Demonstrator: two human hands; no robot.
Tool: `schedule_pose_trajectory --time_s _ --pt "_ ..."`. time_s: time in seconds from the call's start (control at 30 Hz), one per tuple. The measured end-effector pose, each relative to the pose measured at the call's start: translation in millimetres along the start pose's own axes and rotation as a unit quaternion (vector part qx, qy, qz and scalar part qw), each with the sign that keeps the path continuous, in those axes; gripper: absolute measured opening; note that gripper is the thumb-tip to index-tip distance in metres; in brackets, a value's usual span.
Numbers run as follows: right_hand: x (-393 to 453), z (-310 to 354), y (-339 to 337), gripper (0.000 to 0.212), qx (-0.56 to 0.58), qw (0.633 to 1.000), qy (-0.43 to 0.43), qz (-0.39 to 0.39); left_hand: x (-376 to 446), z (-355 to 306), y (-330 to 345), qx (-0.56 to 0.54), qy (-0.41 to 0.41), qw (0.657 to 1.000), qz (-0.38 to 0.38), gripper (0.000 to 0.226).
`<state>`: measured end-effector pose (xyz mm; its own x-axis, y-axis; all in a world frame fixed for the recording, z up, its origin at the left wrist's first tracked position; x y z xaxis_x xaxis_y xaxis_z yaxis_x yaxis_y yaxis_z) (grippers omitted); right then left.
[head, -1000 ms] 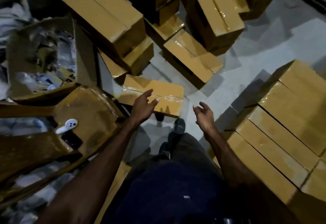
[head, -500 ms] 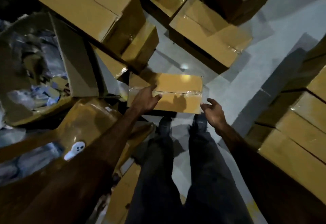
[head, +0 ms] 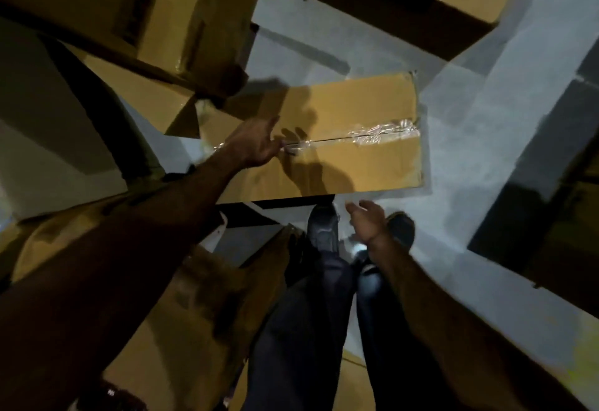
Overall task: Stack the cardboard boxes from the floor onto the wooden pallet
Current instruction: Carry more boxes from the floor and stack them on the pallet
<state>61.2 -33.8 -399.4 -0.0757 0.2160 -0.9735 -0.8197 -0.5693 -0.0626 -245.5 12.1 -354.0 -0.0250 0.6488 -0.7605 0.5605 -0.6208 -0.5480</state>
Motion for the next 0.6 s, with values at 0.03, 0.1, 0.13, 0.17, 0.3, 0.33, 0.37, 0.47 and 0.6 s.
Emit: schedule_pose_trajectory --time_s 0.03,0.1,0.13,0.17,0.3,0.33,0.37,0.47,0.6 --pt "17.8 -9.7 11.6 0.054 0.052 0.998 0.020 0.014 18.7 9.1 1.5 0.004 0.014 1.000 -0.010 0.082" --pt "46.2 -15.8 34.3 0.039 0.163 0.985 0.049 0.033 58.5 30.6 3.5 0.010 0.038 0.998 -0.040 0.087" --pt "58.7 -15.8 44.5 0.034 0.200 0.977 0.053 0.045 73.7 35.7 2.6 0.017 0.038 0.998 -0.050 0.088" --pt "69.6 -12.0 54.4 0.030 0.229 0.970 0.051 0.064 84.9 37.0 1.0 0.019 0.027 0.998 -0.051 0.090" --pt "89.8 12.7 75.3 0.034 0.331 0.937 0.048 0.102 103.8 29.4 -8.9 0.019 -0.030 0.997 -0.071 0.095" --pt "89.7 15.5 75.9 0.031 0.345 0.932 0.051 0.099 103.8 26.2 -11.8 0.024 -0.041 0.997 -0.066 0.093" --pt "85.9 16.3 73.9 0.024 0.353 0.930 0.051 0.095 106.2 25.7 -13.2 0.026 -0.045 0.997 -0.060 0.088" --pt "74.2 10.1 63.2 0.017 0.372 0.923 0.052 0.086 102.6 8.7 -17.0 0.037 -0.023 0.998 -0.033 0.072" --pt "53.3 10.4 27.5 0.022 0.396 0.916 0.043 0.034 83.6 -39.8 -10.2 0.042 -0.002 0.998 0.037 0.079"
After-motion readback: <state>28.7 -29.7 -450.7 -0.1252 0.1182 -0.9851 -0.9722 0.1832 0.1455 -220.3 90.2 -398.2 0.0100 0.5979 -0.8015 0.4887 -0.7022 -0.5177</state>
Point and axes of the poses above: each hand's wrist, its own x-axis towards the middle knuckle, its own y-axis out of the palm, z = x × y, the point moved 5 cm from there along x, towards the middle knuckle, and after that the axes turned 8 degrees about z, right-handed, at the moved point
